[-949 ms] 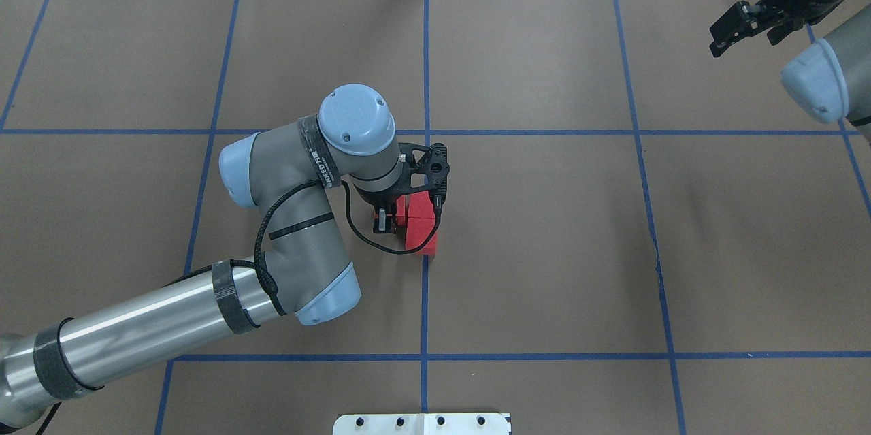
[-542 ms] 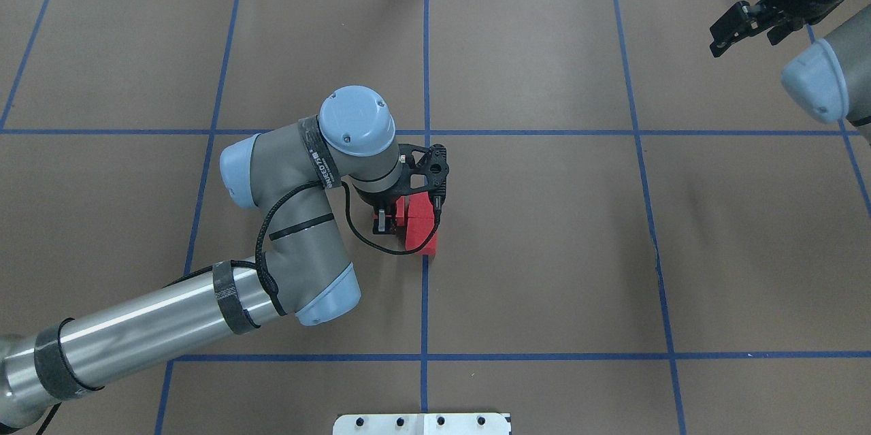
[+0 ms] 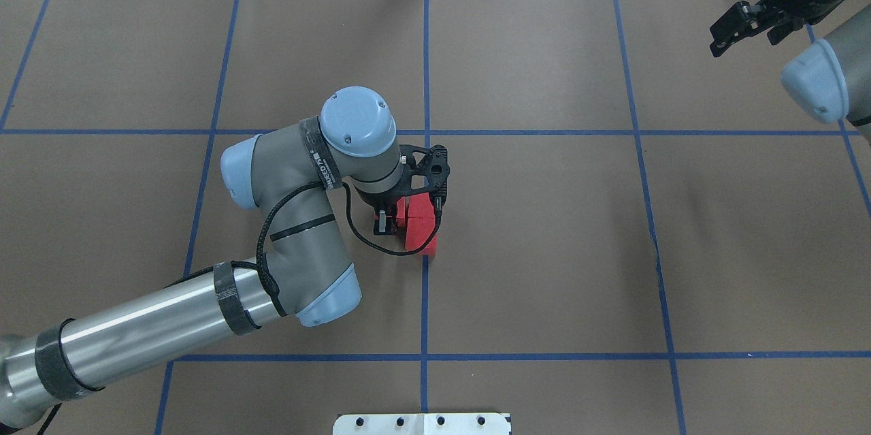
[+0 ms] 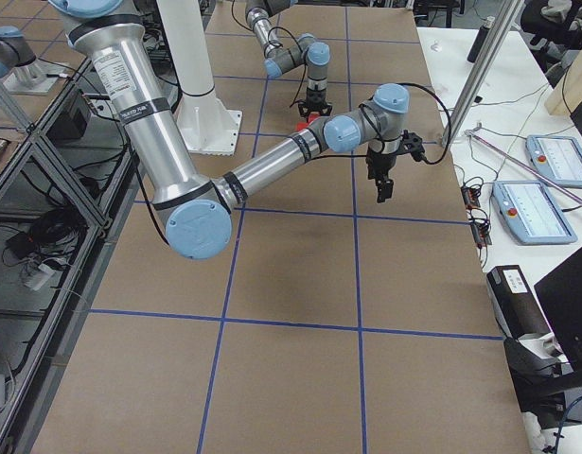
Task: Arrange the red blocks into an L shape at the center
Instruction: 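Hold the cube with the left gripper and adjust it against the pair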
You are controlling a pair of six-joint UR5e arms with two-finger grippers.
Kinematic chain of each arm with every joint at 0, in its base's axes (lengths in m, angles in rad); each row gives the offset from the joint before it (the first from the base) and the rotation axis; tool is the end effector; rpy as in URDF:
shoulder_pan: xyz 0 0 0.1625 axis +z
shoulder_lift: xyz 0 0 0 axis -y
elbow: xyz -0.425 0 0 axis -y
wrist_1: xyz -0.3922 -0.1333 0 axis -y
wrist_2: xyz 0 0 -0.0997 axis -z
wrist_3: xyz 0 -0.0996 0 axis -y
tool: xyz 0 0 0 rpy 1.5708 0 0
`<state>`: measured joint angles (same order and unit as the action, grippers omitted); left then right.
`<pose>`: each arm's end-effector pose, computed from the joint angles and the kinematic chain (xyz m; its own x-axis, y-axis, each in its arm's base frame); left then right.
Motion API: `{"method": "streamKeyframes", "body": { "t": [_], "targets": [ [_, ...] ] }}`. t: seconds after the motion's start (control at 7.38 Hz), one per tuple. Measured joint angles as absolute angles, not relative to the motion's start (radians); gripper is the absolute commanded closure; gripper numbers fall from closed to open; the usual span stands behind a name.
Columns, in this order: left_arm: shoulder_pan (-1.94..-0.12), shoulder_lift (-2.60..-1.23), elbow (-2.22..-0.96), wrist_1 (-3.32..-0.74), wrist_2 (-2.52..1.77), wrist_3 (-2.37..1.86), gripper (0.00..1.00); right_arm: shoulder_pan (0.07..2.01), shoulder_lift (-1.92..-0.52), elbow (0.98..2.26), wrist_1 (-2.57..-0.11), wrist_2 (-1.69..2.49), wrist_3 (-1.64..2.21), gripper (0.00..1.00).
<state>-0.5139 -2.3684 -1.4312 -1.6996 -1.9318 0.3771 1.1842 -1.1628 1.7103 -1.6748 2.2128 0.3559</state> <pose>0.6056 -0.4546 0.2147 -0.0013 0.9996 0.0289 -0.6608 -0.0226 0.7502 -0.1685 -0.6092 0.3777 0.7232 -0.2146 0.6565 0.0945 0.9723 0.2138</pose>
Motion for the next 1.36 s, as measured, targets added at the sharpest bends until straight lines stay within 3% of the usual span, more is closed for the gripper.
{"method": "streamKeyframes", "body": {
  "t": [0.27,0.54,0.68,1.08,1.36],
  "targets": [
    [-0.514,-2.368,-1.431,-1.701,-1.931,0.378,0.86,1.184,-1.163,1.71,-1.675,2.212,0.356,0.0],
    [-0.514,-2.368,-1.43,-1.705,-1.93,0.38,0.8,1.184,-1.163,1.71,-1.674,2.212,0.356,0.0],
    [-0.514,-2.368,-1.428,-1.714,-1.93,0.381,0.7,1.184,-1.163,1.71,-1.675,2.213,0.356,0.0],
    [-0.514,-2.367,-1.404,-1.771,-1.929,0.383,0.61,1.184,-1.163,1.708,-1.675,2.212,0.356,0.0],
    [-0.514,-2.367,-1.375,-1.825,-1.929,0.384,0.49,1.184,-1.162,1.709,-1.674,2.212,0.363,0.0]
  ]
}}
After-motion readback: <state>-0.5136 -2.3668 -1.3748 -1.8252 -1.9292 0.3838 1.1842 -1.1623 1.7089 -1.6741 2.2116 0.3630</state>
